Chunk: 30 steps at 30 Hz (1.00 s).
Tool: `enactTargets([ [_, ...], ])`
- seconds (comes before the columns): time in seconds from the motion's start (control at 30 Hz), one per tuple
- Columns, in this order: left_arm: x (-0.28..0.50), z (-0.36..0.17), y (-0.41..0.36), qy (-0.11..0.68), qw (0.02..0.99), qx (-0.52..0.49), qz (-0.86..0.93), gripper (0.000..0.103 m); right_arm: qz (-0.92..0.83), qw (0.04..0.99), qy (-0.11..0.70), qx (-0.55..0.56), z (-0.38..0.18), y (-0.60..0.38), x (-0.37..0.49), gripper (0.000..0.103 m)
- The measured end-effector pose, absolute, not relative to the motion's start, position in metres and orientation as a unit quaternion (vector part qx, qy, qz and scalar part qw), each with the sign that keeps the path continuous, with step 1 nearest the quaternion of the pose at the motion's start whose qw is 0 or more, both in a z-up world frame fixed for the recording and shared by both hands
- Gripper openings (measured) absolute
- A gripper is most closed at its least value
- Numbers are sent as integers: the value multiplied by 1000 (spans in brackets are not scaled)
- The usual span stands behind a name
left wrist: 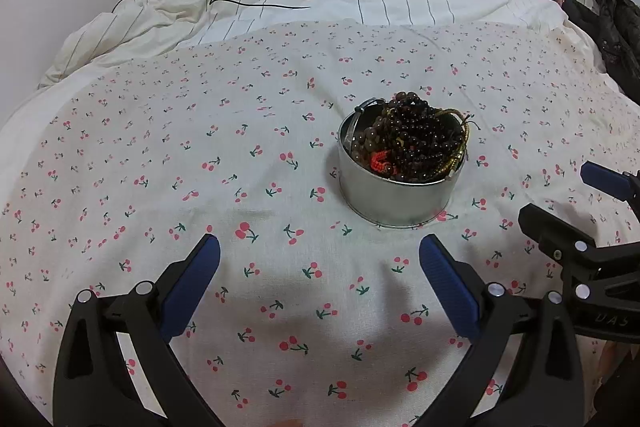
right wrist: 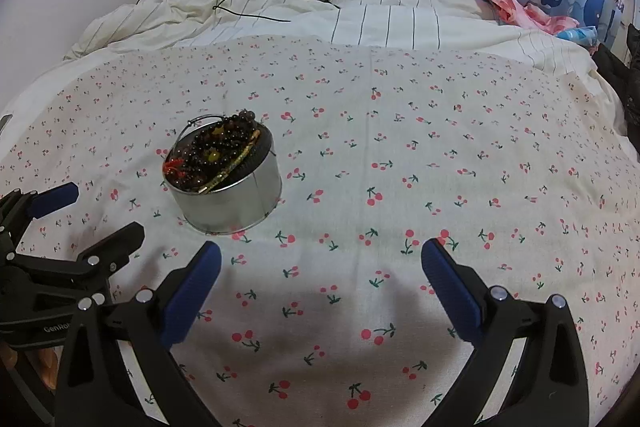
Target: Organize jewelry
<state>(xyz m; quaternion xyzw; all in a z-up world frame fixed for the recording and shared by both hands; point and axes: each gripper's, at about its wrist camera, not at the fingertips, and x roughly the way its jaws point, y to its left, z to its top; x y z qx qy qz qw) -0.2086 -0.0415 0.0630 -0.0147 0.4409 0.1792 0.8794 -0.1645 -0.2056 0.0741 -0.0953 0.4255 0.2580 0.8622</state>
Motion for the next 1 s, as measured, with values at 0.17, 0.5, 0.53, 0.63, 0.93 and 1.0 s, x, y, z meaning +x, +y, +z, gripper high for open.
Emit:
enactTargets([
  [0.17,-208,61,-41,445,878,-16,177,96,253,862,428,-97,73,-207,-161,96],
  [0.5,-207,61,-38,447,877,-24,177,96,253,860,432,-102,70,-207,-160,96],
  [0.53,-207,60,-38,448,876,-23,178,96,253,859,433,-102,70,-207,-160,96],
  [0.63,-207,60,-39,449,876,-22,177,96,253,859,433,-101,70,-207,-160,96],
  [0.93,-208,60,-39,449,876,-23,176,96,255,858,434,-102,68,-207,-161,96],
  [1.0,-207,60,-39,450,876,-25,175,96,255,859,433,-102,69,-207,-160,96],
])
